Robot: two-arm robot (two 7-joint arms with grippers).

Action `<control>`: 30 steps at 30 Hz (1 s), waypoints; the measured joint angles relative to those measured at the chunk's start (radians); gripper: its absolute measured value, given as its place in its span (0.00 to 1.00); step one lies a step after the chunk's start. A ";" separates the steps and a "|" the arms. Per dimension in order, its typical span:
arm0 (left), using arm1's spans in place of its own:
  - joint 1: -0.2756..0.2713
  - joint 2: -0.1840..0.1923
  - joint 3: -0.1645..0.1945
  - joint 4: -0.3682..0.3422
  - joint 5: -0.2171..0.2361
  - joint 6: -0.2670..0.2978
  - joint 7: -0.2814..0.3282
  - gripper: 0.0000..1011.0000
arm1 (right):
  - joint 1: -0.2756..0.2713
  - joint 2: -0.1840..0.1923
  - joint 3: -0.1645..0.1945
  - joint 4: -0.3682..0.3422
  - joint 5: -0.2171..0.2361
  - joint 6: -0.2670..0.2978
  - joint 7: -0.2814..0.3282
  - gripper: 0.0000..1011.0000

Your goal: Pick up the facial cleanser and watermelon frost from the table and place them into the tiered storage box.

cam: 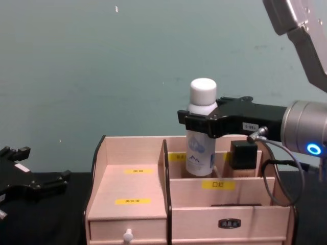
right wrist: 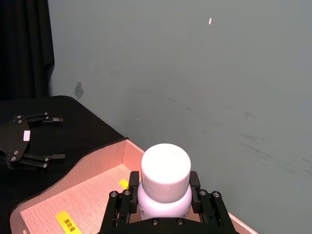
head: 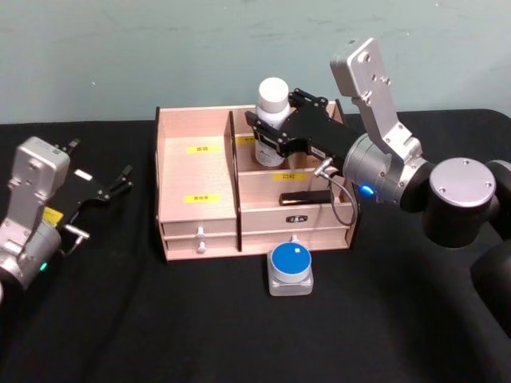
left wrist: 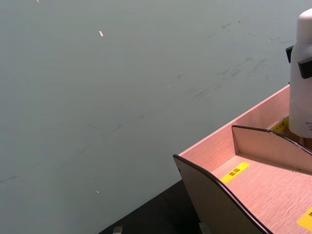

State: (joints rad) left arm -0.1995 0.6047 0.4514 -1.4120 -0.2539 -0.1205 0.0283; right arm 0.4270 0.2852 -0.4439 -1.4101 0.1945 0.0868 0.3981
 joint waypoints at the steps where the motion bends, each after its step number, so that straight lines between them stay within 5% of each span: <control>1: 0.000 0.000 0.000 0.000 0.000 0.000 0.000 1.00 | 0.000 0.000 0.000 0.002 0.000 0.000 0.000 0.59; 30: 0.000 0.000 0.000 0.000 0.000 0.000 0.000 1.00 | 0.011 -0.017 -0.014 0.108 0.026 -0.011 0.039 0.60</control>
State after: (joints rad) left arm -0.1995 0.6047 0.4514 -1.4120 -0.2539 -0.1205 0.0283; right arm 0.4379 0.2679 -0.4582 -1.3022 0.2201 0.0763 0.4366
